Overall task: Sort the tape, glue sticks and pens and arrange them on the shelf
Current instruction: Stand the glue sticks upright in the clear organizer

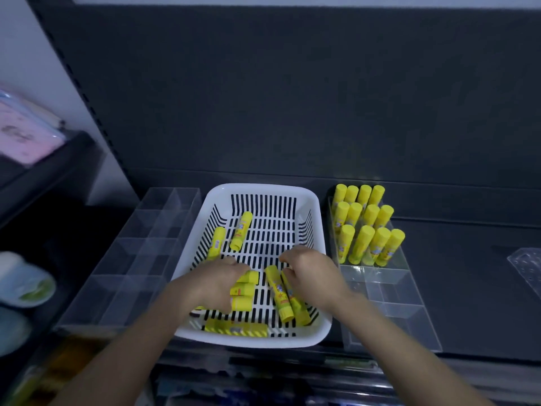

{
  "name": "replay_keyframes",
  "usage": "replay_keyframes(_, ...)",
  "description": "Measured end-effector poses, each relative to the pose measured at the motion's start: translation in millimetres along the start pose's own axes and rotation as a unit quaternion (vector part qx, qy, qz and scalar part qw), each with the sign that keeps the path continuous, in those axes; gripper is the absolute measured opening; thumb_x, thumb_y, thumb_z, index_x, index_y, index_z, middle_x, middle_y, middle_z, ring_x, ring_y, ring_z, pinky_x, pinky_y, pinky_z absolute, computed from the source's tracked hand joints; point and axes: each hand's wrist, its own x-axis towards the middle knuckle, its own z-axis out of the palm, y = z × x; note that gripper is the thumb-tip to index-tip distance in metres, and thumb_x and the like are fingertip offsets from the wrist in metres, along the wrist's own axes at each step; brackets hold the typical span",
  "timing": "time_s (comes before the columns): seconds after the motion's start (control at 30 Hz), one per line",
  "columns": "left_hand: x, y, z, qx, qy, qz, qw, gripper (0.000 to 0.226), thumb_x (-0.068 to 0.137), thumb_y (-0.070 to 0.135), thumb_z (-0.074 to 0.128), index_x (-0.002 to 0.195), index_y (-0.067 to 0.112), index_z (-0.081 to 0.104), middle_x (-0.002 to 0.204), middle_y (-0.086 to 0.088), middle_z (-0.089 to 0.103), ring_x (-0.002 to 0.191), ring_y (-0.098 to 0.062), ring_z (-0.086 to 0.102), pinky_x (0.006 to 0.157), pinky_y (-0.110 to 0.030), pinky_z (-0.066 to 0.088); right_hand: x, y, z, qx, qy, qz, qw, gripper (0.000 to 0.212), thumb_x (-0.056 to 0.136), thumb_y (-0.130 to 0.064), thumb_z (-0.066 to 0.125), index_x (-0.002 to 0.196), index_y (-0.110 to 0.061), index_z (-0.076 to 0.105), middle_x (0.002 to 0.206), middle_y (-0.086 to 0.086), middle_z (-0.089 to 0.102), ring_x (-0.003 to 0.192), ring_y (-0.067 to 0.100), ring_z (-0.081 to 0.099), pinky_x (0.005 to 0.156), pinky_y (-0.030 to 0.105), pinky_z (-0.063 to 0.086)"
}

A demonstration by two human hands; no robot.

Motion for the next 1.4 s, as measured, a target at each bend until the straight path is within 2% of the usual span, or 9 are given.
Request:
replay_keyframes(0.17, 4.6, 0.1, 12.9, 0.027, 0.071, -0.014, 0.997, 0.083, 0.066, 0.027, 0.071, 0.139, 0.026, 0.031, 0.127, 0.002, 0.044, 0.125, -0.019, 0.037, 0.11, -0.041, 0.021, -1.6, -1.5, 5.3, -0.021, 0.017, -0.008, 1.0, 0.021, 0.086, -0.009, 0.045, 0.097, -0.011, 0.063, 0.095, 0.005, 0.062, 0.088, 0.024, 0.058, 0.072, 0.037, 0.051)
replay_keyframes(0.37, 4.5, -7.7, 11.5, -0.022, 0.183, -0.007, 0.983, 0.043, 0.068, 0.019, 0.067, 0.106, 0.023, 0.048, 0.083, 0.006, 0.057, 0.072, -0.014, 0.056, 0.059, -0.029, 0.045, 4.1, -5.1, 5.0, -0.051, -0.017, 0.022, 0.998, 0.015, 0.085, -0.003, 0.048, 0.094, -0.009, 0.058, 0.093, 0.007, 0.058, 0.082, 0.026, 0.058, 0.062, 0.035, 0.051)
replay_keyframes(0.47, 4.8, -8.7, 10.4, -0.123, 0.218, -0.012, 0.968, 0.028, 0.068, 0.016, 0.062, 0.088, 0.026, 0.045, 0.081, 0.009, 0.056, 0.073, -0.011, 0.058, 0.063, -0.029, 0.052, 10.2, -11.7, 5.1, -0.093, -0.057, 0.037, 0.993, 0.015, 0.084, 0.001, 0.047, 0.094, -0.009, 0.053, 0.094, 0.01, 0.057, 0.078, 0.027, 0.054, 0.056, 0.032, 0.039)
replay_keyframes(0.53, 4.7, -8.8, 8.1, -0.197, 0.251, -0.028, 0.947, 0.027, 0.07, 0.014, 0.064, 0.088, 0.024, 0.047, 0.074, 0.014, 0.052, 0.068, 0.003, 0.053, 0.056, -0.013, 0.043, 14.9, -16.7, 5.6, -0.11, -0.09, 0.048, 0.989, 0.02, 0.084, 0.003, 0.046, 0.1, -0.007, 0.053, 0.097, 0.012, 0.059, 0.085, 0.03, 0.058, 0.059, 0.033, 0.038)
replay_keyframes(0.83, 5.1, 0.1, -2.9, -0.509, 0.276, -0.057, 0.814, 0.025, 0.066, 0.011, 0.076, 0.073, 0.017, 0.052, 0.061, 0.005, 0.052, 0.053, -0.009, 0.052, 0.05, -0.025, 0.045, 39.6, -27.0, 1.2, 0.019, -0.191, 0.17, 0.966, 0.021, 0.083, 0.001, 0.05, 0.102, -0.005, 0.057, 0.105, 0.009, 0.058, 0.091, 0.023, 0.057, 0.068, 0.029, 0.046)
replay_keyframes(1.0, 8.5, 18.1, -9.8, -0.585, 0.256, -0.028, 0.77, 0.025, 0.069, 0.014, 0.079, 0.069, 0.017, 0.054, 0.057, 0.003, 0.056, 0.056, -0.013, 0.058, 0.058, -0.033, 0.05, 33.6, -18.4, -26.2, 0.125, -0.055, 0.199, 0.97, 0.034, 0.076, 0.002, 0.058, 0.106, -0.009, 0.068, 0.1, 0.002, 0.063, 0.089, 0.018, 0.06, 0.06, 0.019, 0.045)
replay_keyframes(1.2, 13.9, 54.3, -27.9, -0.728, 0.243, -0.022, 0.641, 0.018, 0.075, 0.014, 0.08, 0.073, 0.015, 0.062, 0.063, -0.001, 0.059, 0.066, -0.021, 0.064, 0.064, -0.042, 0.056, 0.6, 12.5, -84.0, 0.293, 0.195, 0.215, 0.911, 0.024, 0.072, -0.007, 0.071, 0.095, -0.014, 0.07, 0.076, 0.005, 0.069, 0.063, 0.012, 0.056, 0.06, 0.029, 0.046)
replay_keyframes(1.3, 18.3, 80.8, -38.2, -0.799, 0.2, -0.006, 0.566, 0.017, 0.079, 0.015, 0.076, 0.073, 0.015, 0.061, 0.059, -0.002, 0.054, 0.053, -0.018, 0.06, 0.051, -0.035, 0.054, -16.2, 36.9, -99.2, 0.299, 0.255, 0.236, 0.889, 0.027, 0.074, -0.011, 0.069, 0.098, -0.023, 0.07, 0.077, -0.009, 0.068, 0.062, 0.008, 0.059, 0.053, 0.024, 0.043)
replay_keyframes(1.4, 23.1, 110.7, -39.1, -0.831, 0.141, 0.002, 0.537, 0.018, 0.082, 0.021, 0.073, 0.096, 0.012, 0.068, 0.082, -0.009, 0.06, 0.072, -0.025, 0.062, 0.059, -0.04, 0.056, -34.4, 58.6, -97.3, 0.315, 0.257, 0.257, 0.877, 0.029, 0.072, -0.011, 0.071, 0.098, -0.022, 0.069, 0.076, -0.007, 0.066, 0.064, 0.009, 0.059, 0.056, 0.026, 0.046)
